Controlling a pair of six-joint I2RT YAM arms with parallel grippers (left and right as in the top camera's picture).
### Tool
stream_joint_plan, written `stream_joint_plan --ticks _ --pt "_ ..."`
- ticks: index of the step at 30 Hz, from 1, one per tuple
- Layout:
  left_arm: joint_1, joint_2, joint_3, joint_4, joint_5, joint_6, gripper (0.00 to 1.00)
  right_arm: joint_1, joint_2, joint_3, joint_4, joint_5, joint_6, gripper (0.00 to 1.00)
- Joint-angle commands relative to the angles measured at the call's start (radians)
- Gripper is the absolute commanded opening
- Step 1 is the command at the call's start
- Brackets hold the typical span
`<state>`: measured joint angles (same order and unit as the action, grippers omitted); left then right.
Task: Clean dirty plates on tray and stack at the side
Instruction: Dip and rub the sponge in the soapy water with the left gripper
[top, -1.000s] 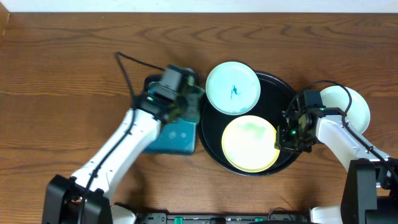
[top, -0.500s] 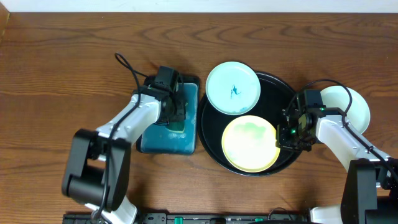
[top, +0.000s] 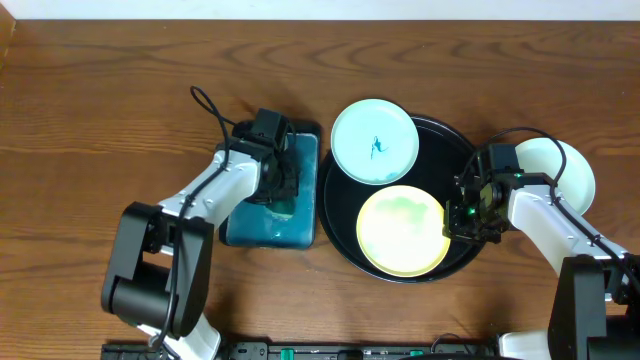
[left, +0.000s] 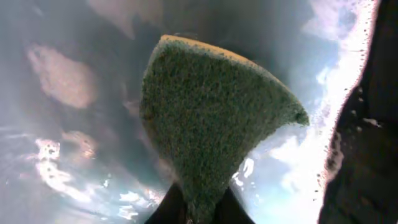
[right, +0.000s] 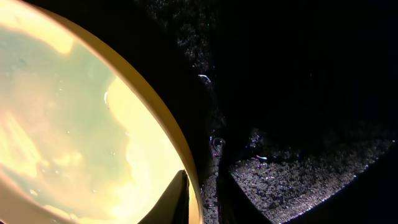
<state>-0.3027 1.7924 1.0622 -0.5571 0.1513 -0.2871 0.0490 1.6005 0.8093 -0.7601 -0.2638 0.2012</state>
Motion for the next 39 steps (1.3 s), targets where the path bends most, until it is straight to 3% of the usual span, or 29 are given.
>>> stream_joint_plan --ticks 1,2,3,5,6,12,19,28,32,34,39 --pt "0.005 -0.076 0.005 -0.007 -0.018 0.006 0.08 0.011 -0.003 -0.001 0.001 0.005 0.001 0.14" --pt "0.005 -0.086 0.005 -0.008 -0.026 0.006 0.08 0.011 -0.003 -0.001 0.001 0.005 0.001 0.14" --pt "0.005 -0.093 0.005 -0.011 -0.033 0.006 0.15 0.011 -0.003 -0.001 0.001 0.005 0.001 0.14" --pt "0.005 -0.094 0.005 -0.015 -0.035 0.006 0.39 0.011 -0.003 -0.001 0.001 0.005 0.001 0.14" --pt "0.005 -0.091 0.003 -0.018 -0.035 0.006 0.43 0.011 -0.003 -0.001 0.001 0.005 0.001 0.14" --pt "0.005 -0.070 -0.019 -0.049 -0.035 0.006 0.45 0.011 -0.003 -0.001 0.001 0.005 0.001 0.13" --pt "0.004 -0.064 -0.049 -0.047 -0.035 0.005 0.45 0.011 -0.003 -0.001 0.001 0.005 0.001 0.13" --pt "0.004 -0.064 -0.161 0.068 -0.020 -0.006 0.43 0.011 -0.003 -0.001 0.000 0.005 0.001 0.12" --pt "0.004 -0.064 -0.188 0.077 -0.020 -0.006 0.25 0.011 -0.003 -0.001 0.001 0.005 0.001 0.12" --pt "0.004 -0.064 -0.189 0.076 -0.020 -0.006 0.09 0.011 -0.003 -0.001 0.001 0.005 0.001 0.12" --pt "0.004 -0.066 -0.188 0.071 -0.021 -0.006 0.08 0.011 -0.003 -0.001 -0.003 0.005 0.001 0.12"
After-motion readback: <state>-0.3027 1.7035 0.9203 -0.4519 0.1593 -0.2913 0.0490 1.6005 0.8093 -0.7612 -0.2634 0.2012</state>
